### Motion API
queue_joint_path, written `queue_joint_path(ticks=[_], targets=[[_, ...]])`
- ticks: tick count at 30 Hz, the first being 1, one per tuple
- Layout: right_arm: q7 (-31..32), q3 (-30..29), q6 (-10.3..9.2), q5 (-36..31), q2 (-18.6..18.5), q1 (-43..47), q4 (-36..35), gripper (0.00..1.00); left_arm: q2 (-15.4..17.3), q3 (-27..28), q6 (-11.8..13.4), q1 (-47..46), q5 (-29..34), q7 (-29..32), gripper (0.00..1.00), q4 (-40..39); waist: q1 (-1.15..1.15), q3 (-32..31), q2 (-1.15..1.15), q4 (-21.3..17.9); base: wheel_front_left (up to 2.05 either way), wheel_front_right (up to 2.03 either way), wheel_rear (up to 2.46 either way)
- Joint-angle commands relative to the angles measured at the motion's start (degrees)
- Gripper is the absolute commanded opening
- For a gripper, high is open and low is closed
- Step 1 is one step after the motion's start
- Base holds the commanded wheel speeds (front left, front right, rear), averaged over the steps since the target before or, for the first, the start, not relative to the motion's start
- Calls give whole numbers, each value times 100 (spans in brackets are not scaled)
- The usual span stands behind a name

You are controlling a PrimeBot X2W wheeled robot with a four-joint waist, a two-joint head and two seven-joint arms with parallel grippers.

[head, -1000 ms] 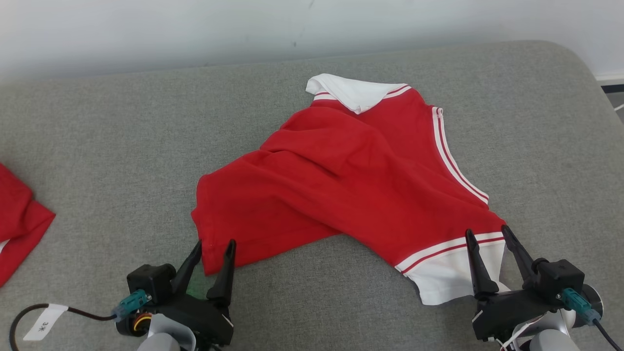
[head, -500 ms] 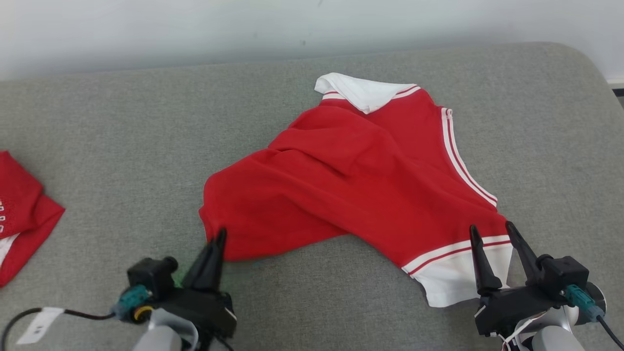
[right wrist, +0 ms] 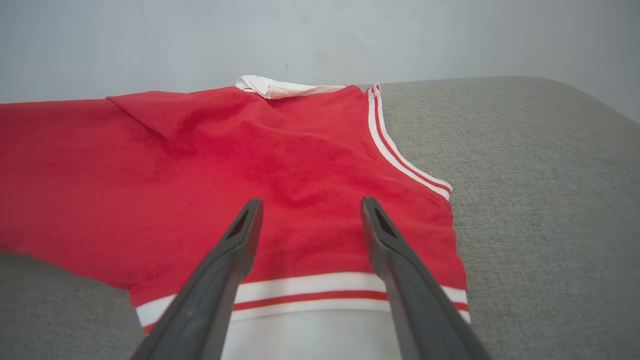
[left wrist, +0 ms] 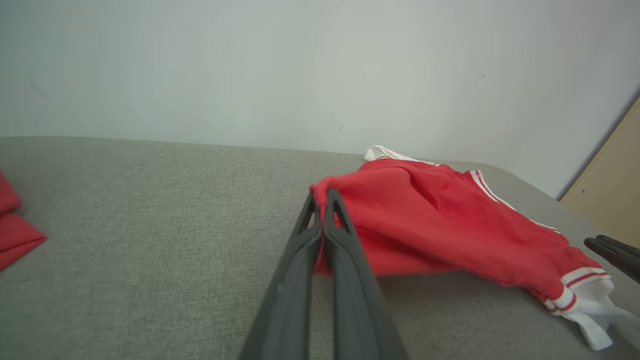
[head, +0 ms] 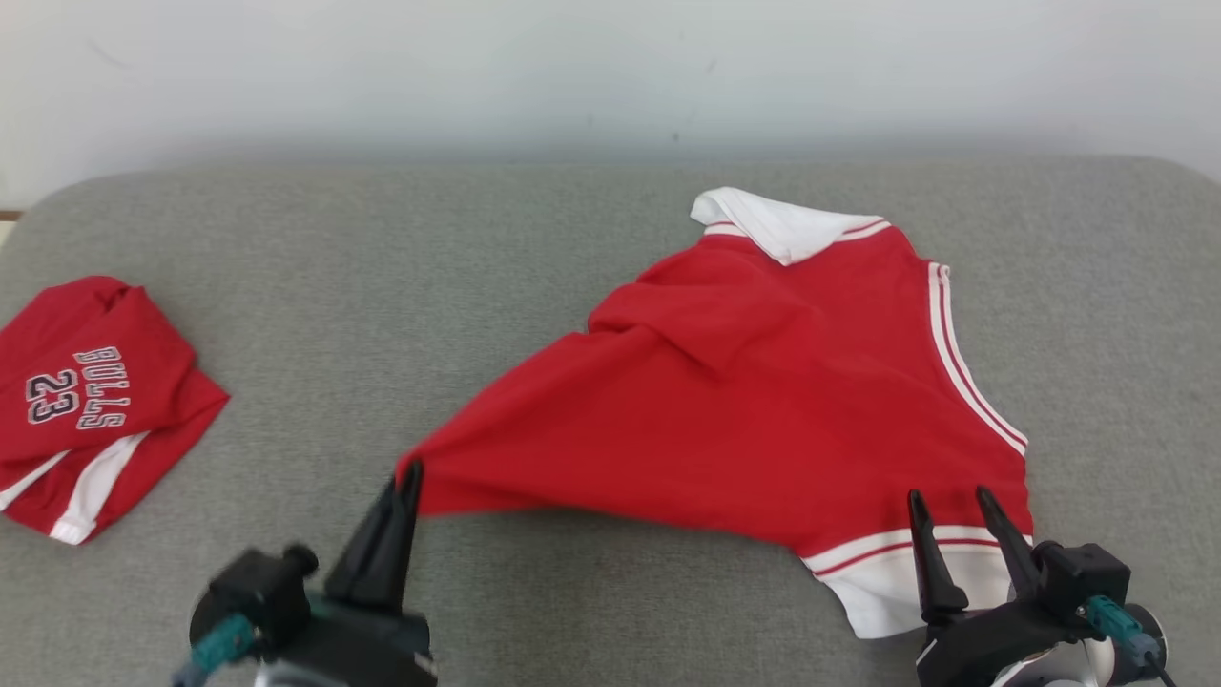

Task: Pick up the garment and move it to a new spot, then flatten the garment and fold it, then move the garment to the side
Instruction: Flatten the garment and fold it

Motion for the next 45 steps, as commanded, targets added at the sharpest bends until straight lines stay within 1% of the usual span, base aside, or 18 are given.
queue_joint_path(ticks=[1,5,9,11,12,14,15,16,17,18,22,26,35,37,45], targets=[[-2,22,-3,17,31,100,40,100,77,-58,2,304,-128,-6,0,73,0,-199,-1,204,0,0,0],[-3,35,-3,20,33,99,90,100,67,-161,2,715,-296,-6,0,327,0,-297,-1,262,0,0,0],[-3,71,-3,31,-7,139,127,100,-1,-134,2,981,-381,-6,0,626,0,-383,-1,237,0,0,0],[-2,88,-3,29,-32,178,152,100,-46,-36,3,1122,-401,-6,1,797,0,-462,-1,193,0,0,0],[-3,94,-3,31,-48,199,162,100,-76,53,3,1193,-432,-6,7,849,0,-508,-1,165,0,0,0],[-2,85,-3,38,-93,244,184,100,-133,149,2,1318,-425,-6,11,955,0,-583,-1,122,0,0,0],[-3,83,-3,43,-118,247,200,100,-146,180,2,1352,-426,-6,17,990,0,-604,-1,107,0,0,0],[-3,78,-3,47,-138,253,200,100,-153,257,3,1357,-379,-6,38,994,0,-631,-1,93,0,0,0],[-3,70,-3,47,-153,266,206,100,-172,368,3,1382,-325,-6,95,1015,0,-652,-1,82,0,0,0],[-2,64,-3,44,-163,281,218,100,-192,508,3,1415,-223,-6,100,1017,0,-675,-1,71,0,0,0],[-3,31,-3,10,-153,311,239,100,-346,1076,88,1528,243,-6,100,893,0,-759,-1,27,0,0,0],[-3,-7,-3,-4,-98,334,250,100,-382,1322,129,1672,502,-6,100,818,0,-831,-1,-1,0,0,0],[-2,-103,-4,-58,15,551,293,100,-406,1120,202,1855,282,-6,100,904,0,-1011,-1,-54,0,0,0],[-3,-108,-4,-62,20,582,308,100,-406,1115,263,1901,259,-6,100,879,0,-1044,-1,-76,0,0,0],[-3,-149,-3,-199,77,744,244,100,-406,1075,563,2108,582,-6,100,549,0,-1167,-1,-102,0,0,0]])
